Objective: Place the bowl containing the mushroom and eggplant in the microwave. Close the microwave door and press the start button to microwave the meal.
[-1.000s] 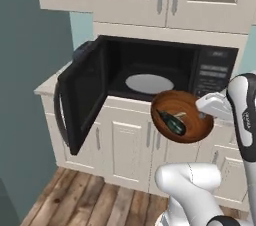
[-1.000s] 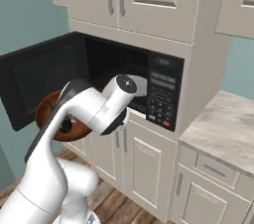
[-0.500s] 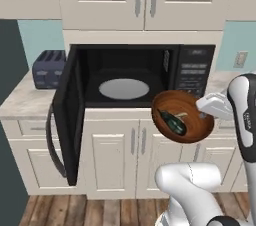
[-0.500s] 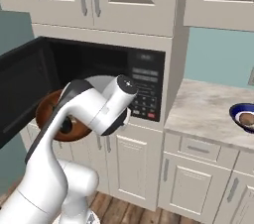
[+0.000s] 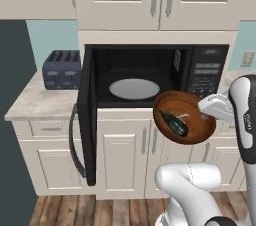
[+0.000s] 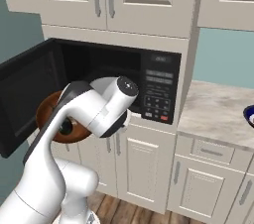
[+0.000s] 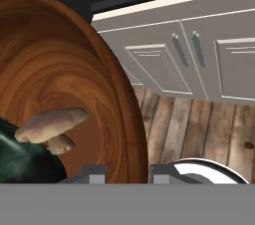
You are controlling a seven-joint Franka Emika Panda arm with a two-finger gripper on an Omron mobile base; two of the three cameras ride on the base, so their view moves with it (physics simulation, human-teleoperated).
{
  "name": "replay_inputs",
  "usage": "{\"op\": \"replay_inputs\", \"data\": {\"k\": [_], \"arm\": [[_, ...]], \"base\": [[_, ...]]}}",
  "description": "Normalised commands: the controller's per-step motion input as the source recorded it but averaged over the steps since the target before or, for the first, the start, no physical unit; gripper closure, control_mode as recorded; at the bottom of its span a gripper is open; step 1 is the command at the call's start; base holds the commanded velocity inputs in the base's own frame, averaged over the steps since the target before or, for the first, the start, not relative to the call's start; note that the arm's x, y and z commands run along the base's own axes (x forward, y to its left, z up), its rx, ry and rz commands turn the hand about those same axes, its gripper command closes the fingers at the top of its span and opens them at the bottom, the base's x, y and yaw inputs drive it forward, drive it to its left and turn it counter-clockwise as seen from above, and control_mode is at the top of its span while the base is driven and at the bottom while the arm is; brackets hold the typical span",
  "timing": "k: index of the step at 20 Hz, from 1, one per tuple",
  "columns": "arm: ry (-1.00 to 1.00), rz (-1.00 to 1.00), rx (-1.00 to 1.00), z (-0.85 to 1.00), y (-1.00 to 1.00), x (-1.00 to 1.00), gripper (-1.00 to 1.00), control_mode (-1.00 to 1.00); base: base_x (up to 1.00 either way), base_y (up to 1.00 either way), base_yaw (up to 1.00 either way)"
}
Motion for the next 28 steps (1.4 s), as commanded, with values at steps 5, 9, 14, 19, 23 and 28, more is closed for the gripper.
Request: {"op": "replay_inputs", "data": {"k": [5,9,14,19,23,28], "arm": [[0.00,0.00,0.00,0.00,0.00,0.00,1.00,1.00],[0.00,0.00,0.00,0.00,0.00,0.00,1.00,1.00],[0.00,0.00,0.00,0.00,0.00,0.00,1.00,1.00],[0.00,0.00,0.00,0.00,0.00,0.00,1.00,1.00],[0.00,0.00,0.00,0.00,0.00,0.00,1.00,1.00],[0.00,0.00,0.00,0.00,0.00,0.00,1.00,1.00]], "base": [[-0.44,0.00,0.05],[-0.23,0.00,0.14],[-0.03,0.00,0.16],[-0.04,0.00,0.16],[-0.15,0.00,0.16],[-0.13,0.00,0.13]]}}
